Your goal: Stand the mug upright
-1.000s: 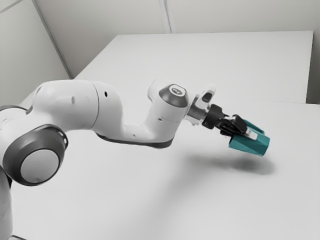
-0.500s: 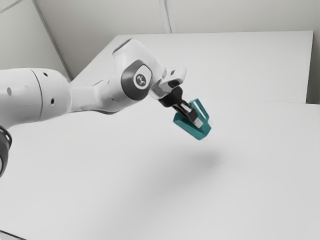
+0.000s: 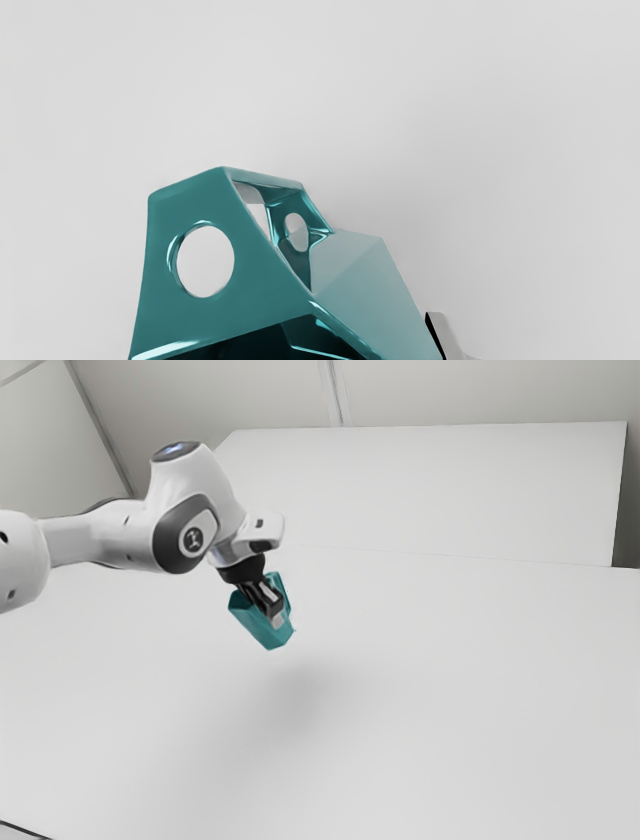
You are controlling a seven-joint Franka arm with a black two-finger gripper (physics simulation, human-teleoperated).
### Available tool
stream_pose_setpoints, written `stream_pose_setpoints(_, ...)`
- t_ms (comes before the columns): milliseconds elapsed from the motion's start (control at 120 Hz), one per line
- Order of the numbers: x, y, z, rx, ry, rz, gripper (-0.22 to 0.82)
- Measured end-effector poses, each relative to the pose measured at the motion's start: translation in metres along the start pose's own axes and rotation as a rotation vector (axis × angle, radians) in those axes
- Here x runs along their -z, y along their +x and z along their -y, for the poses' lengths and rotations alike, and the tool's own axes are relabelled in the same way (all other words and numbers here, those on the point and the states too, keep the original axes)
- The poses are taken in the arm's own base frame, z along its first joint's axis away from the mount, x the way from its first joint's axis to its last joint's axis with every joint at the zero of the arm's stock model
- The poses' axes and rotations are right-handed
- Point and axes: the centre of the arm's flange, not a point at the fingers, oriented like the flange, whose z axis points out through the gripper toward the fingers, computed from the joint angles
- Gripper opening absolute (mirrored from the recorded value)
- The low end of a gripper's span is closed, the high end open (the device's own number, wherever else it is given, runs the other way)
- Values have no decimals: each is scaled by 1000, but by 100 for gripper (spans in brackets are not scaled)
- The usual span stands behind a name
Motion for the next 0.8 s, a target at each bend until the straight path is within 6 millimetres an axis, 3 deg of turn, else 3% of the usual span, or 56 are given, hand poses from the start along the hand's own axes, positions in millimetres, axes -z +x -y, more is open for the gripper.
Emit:
stream_pose_setpoints(133, 2, -22, 2, 14, 43, 31, -18)
stream_pose_setpoints(283, -6, -35, 21, 44, 98, 71, -18)
stream_pose_setpoints(467, -30, -48, 53, 106, 135, 136, -18)
stream_pose_setpoints(617, -53, -56, 64, 139, 141, 163, -18)
stream_pose_setpoints(800, -69, -51, 69, 155, 152, 150, -18)
